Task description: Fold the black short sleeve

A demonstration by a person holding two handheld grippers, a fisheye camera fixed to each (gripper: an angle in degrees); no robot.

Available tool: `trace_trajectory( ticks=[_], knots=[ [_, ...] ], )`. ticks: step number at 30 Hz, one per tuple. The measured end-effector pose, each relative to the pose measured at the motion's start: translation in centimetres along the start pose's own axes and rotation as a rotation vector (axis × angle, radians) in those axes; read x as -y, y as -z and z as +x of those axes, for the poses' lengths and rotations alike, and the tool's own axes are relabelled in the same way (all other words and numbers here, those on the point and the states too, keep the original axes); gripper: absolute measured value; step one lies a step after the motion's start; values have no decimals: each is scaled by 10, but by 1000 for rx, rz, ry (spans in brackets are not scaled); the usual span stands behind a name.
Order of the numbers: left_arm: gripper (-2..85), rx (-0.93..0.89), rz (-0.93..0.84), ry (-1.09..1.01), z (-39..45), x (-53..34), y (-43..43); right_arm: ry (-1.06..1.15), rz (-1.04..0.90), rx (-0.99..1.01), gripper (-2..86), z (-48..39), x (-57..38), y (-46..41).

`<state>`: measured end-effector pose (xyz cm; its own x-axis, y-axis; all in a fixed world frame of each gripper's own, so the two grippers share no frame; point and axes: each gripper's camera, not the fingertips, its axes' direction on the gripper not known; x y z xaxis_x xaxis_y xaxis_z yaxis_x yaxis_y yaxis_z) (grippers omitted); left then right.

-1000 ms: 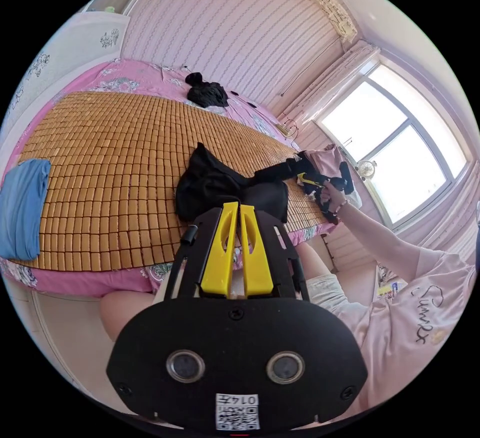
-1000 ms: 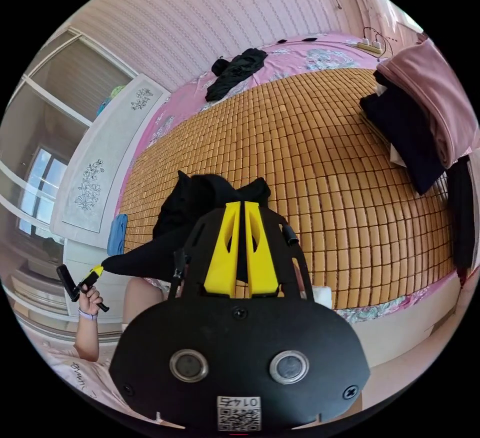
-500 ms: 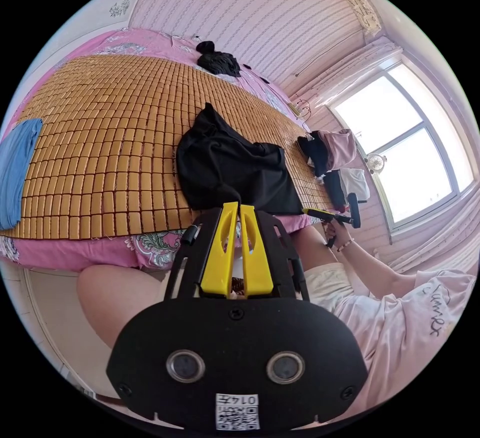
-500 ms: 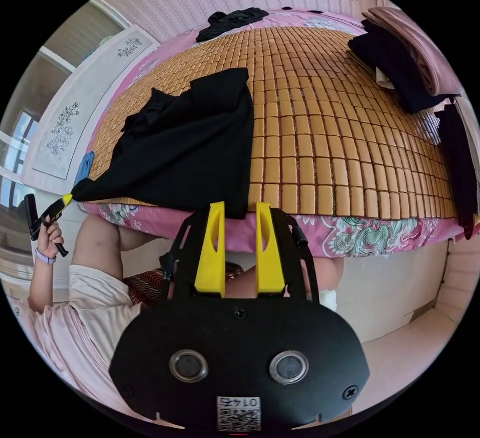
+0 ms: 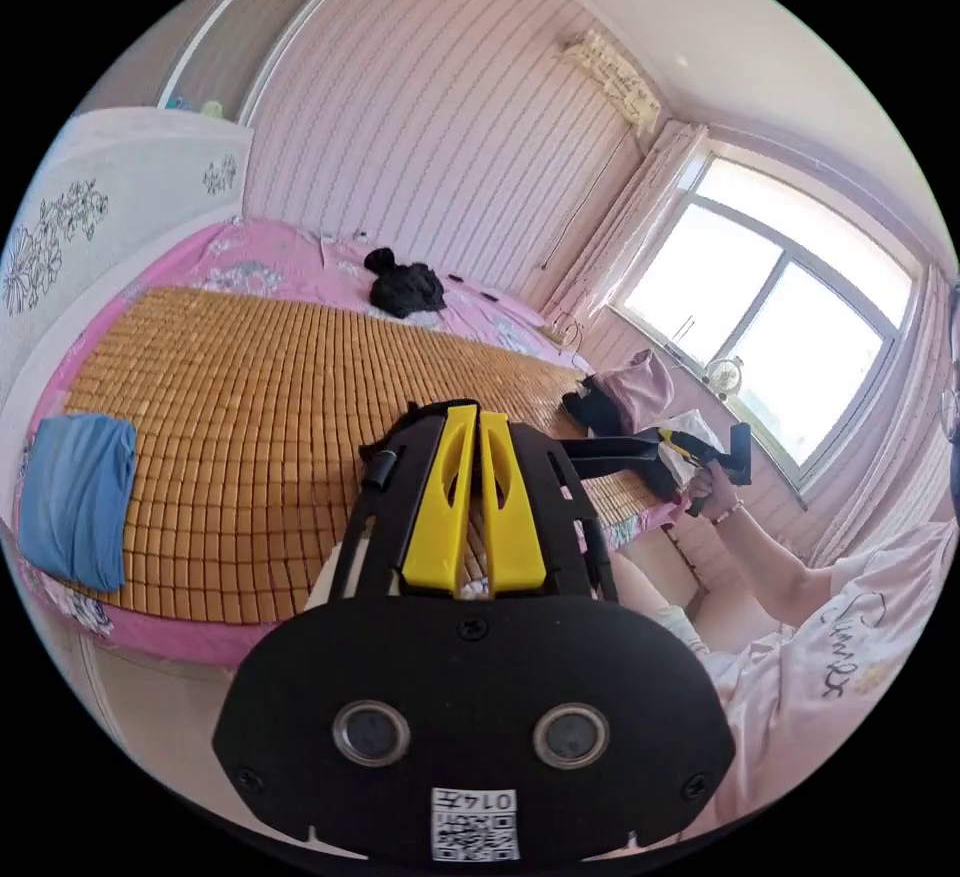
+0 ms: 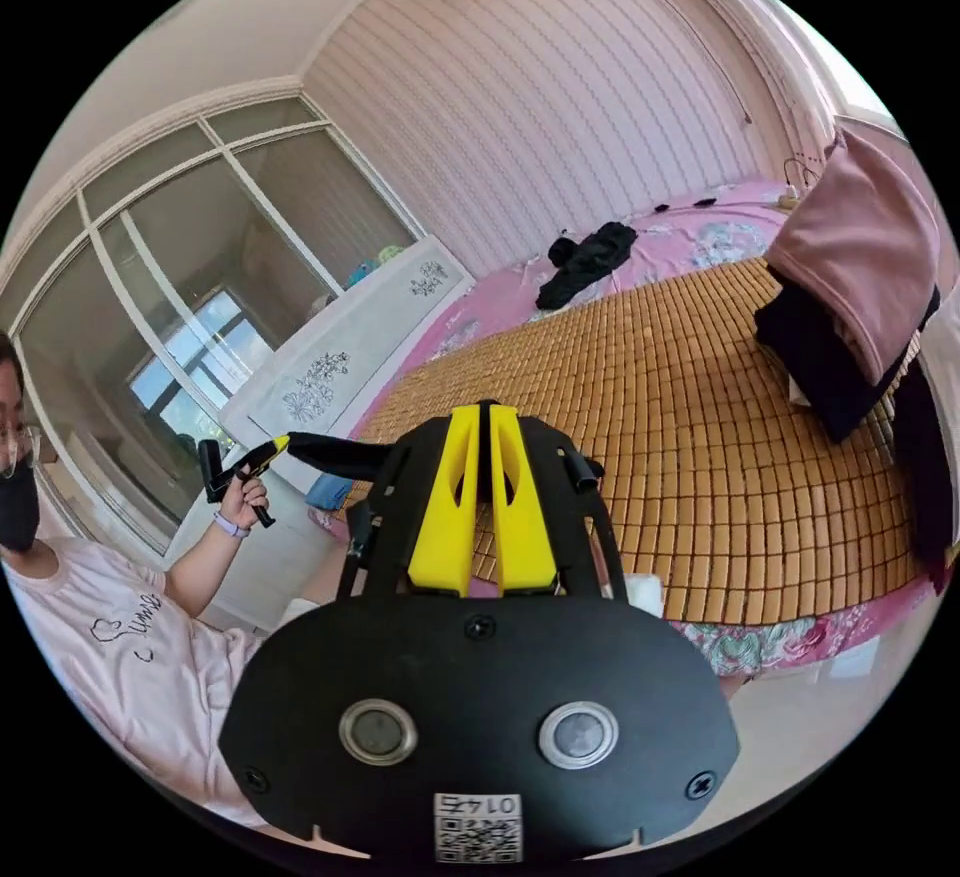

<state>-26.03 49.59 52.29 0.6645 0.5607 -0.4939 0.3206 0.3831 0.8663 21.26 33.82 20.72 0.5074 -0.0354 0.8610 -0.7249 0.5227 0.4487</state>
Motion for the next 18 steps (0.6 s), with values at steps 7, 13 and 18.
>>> trace_trajectory(
  ticks=[7,13,18],
  knots=[
    [-10,-61,387,-268,90,78,120,342,354,121,8,-143,66,136],
    [-10,-85,632,-493,164,106,228,516,530,198,8,-229,71,229],
    [-10,17,693,-569,190,124,266,630,584,163,7,-272,80,250]
  ],
)
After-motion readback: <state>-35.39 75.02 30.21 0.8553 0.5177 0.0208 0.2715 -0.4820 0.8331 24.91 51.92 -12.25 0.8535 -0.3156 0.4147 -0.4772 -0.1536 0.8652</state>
